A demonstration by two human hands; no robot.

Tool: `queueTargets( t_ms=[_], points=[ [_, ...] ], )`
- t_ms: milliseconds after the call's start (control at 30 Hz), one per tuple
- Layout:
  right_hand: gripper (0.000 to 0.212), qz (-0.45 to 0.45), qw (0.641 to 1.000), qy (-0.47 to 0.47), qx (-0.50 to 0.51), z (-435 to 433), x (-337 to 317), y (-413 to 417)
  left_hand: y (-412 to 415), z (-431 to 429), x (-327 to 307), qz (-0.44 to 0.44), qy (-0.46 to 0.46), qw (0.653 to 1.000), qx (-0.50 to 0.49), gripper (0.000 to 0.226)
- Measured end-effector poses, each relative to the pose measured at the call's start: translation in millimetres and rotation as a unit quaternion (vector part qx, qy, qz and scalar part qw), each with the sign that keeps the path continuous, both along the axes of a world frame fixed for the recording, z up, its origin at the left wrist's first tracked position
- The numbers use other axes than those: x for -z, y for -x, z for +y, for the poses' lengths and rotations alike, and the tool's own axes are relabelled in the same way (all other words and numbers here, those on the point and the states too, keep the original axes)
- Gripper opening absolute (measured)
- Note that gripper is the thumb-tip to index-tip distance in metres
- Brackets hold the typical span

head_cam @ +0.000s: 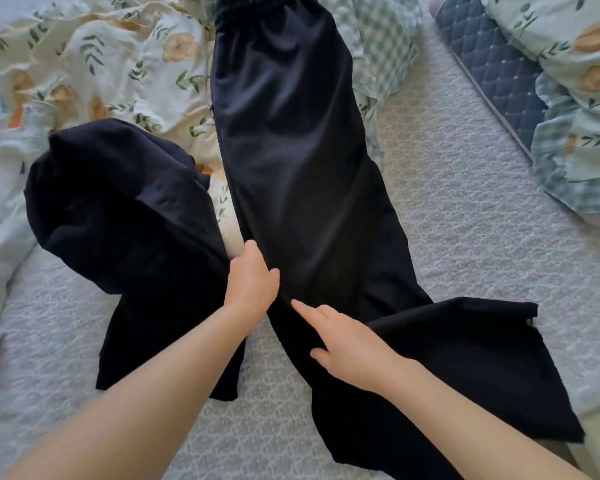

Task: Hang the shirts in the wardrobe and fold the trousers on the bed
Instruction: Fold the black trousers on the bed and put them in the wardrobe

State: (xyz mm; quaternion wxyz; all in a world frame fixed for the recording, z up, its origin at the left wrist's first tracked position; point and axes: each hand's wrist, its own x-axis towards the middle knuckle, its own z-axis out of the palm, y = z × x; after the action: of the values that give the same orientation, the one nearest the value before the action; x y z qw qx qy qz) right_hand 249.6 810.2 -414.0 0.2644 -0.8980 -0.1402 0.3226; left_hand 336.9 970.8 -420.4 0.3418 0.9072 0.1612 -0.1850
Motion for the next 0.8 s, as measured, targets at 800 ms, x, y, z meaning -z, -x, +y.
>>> queueTargets(
  t_ms=[800],
  points=[
    [0.044,0.077,0.994,0.015,-0.082,-60,6,103,134,-48,49,0.118,0.075,0.982,-0.130,0.014]
  ],
)
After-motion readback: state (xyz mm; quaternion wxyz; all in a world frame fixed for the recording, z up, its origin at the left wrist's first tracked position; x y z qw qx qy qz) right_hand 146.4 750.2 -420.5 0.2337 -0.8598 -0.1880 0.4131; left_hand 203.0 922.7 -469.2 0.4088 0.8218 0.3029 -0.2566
